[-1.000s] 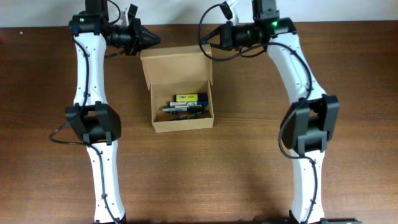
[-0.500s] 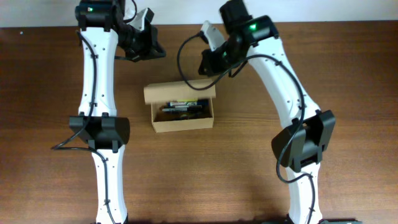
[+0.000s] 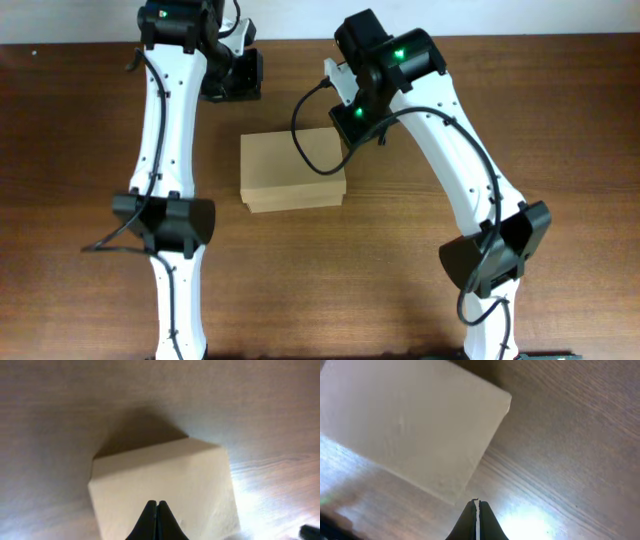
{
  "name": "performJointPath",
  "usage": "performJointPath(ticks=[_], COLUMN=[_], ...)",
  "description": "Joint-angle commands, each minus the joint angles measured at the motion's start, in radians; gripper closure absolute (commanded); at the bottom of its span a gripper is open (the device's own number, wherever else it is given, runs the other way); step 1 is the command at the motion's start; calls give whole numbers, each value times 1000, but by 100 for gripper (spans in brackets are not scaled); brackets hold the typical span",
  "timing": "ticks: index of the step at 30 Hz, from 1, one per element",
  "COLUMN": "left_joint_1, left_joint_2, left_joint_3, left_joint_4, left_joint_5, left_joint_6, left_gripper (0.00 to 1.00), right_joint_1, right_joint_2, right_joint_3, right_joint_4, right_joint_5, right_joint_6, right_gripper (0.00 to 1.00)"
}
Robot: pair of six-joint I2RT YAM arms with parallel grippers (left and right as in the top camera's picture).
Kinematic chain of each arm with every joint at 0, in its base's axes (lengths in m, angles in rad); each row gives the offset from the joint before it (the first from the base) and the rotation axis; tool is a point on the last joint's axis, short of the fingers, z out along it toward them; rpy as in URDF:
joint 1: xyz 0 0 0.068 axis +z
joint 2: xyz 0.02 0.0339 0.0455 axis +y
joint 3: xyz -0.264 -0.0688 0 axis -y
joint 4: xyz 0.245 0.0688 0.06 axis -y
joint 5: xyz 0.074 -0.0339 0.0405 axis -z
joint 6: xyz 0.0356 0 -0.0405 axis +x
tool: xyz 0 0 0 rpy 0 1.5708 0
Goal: Pack container
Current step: 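Fold the side flaps inward and push the lid closed with both grippers, then press down on the closed lid with both grippers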
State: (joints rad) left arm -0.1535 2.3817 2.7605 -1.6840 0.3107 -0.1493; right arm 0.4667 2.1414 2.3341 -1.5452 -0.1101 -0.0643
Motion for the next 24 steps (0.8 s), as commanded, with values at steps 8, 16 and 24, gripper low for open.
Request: performJointPath(ticks=[8,16,24], left_joint_1=[-77,-83,-83], left_joint_2=[-264,-265,-265], left_joint_3=[-491,-751,-922], left_joint_4=[5,141,268], left_joint_5=[-196,-120,-121], left_joint_6=[39,46,42], left_gripper=[98,98,98], right_joint_1=[45,45,45], right_joint_2=[-52,-51,-52], right_joint_3=[2,-101,-346], right_joint_4=[-13,62,194], right_joint_5=[71,69,21], right_joint_6=[-10,-6,2], right_gripper=[96,96,96])
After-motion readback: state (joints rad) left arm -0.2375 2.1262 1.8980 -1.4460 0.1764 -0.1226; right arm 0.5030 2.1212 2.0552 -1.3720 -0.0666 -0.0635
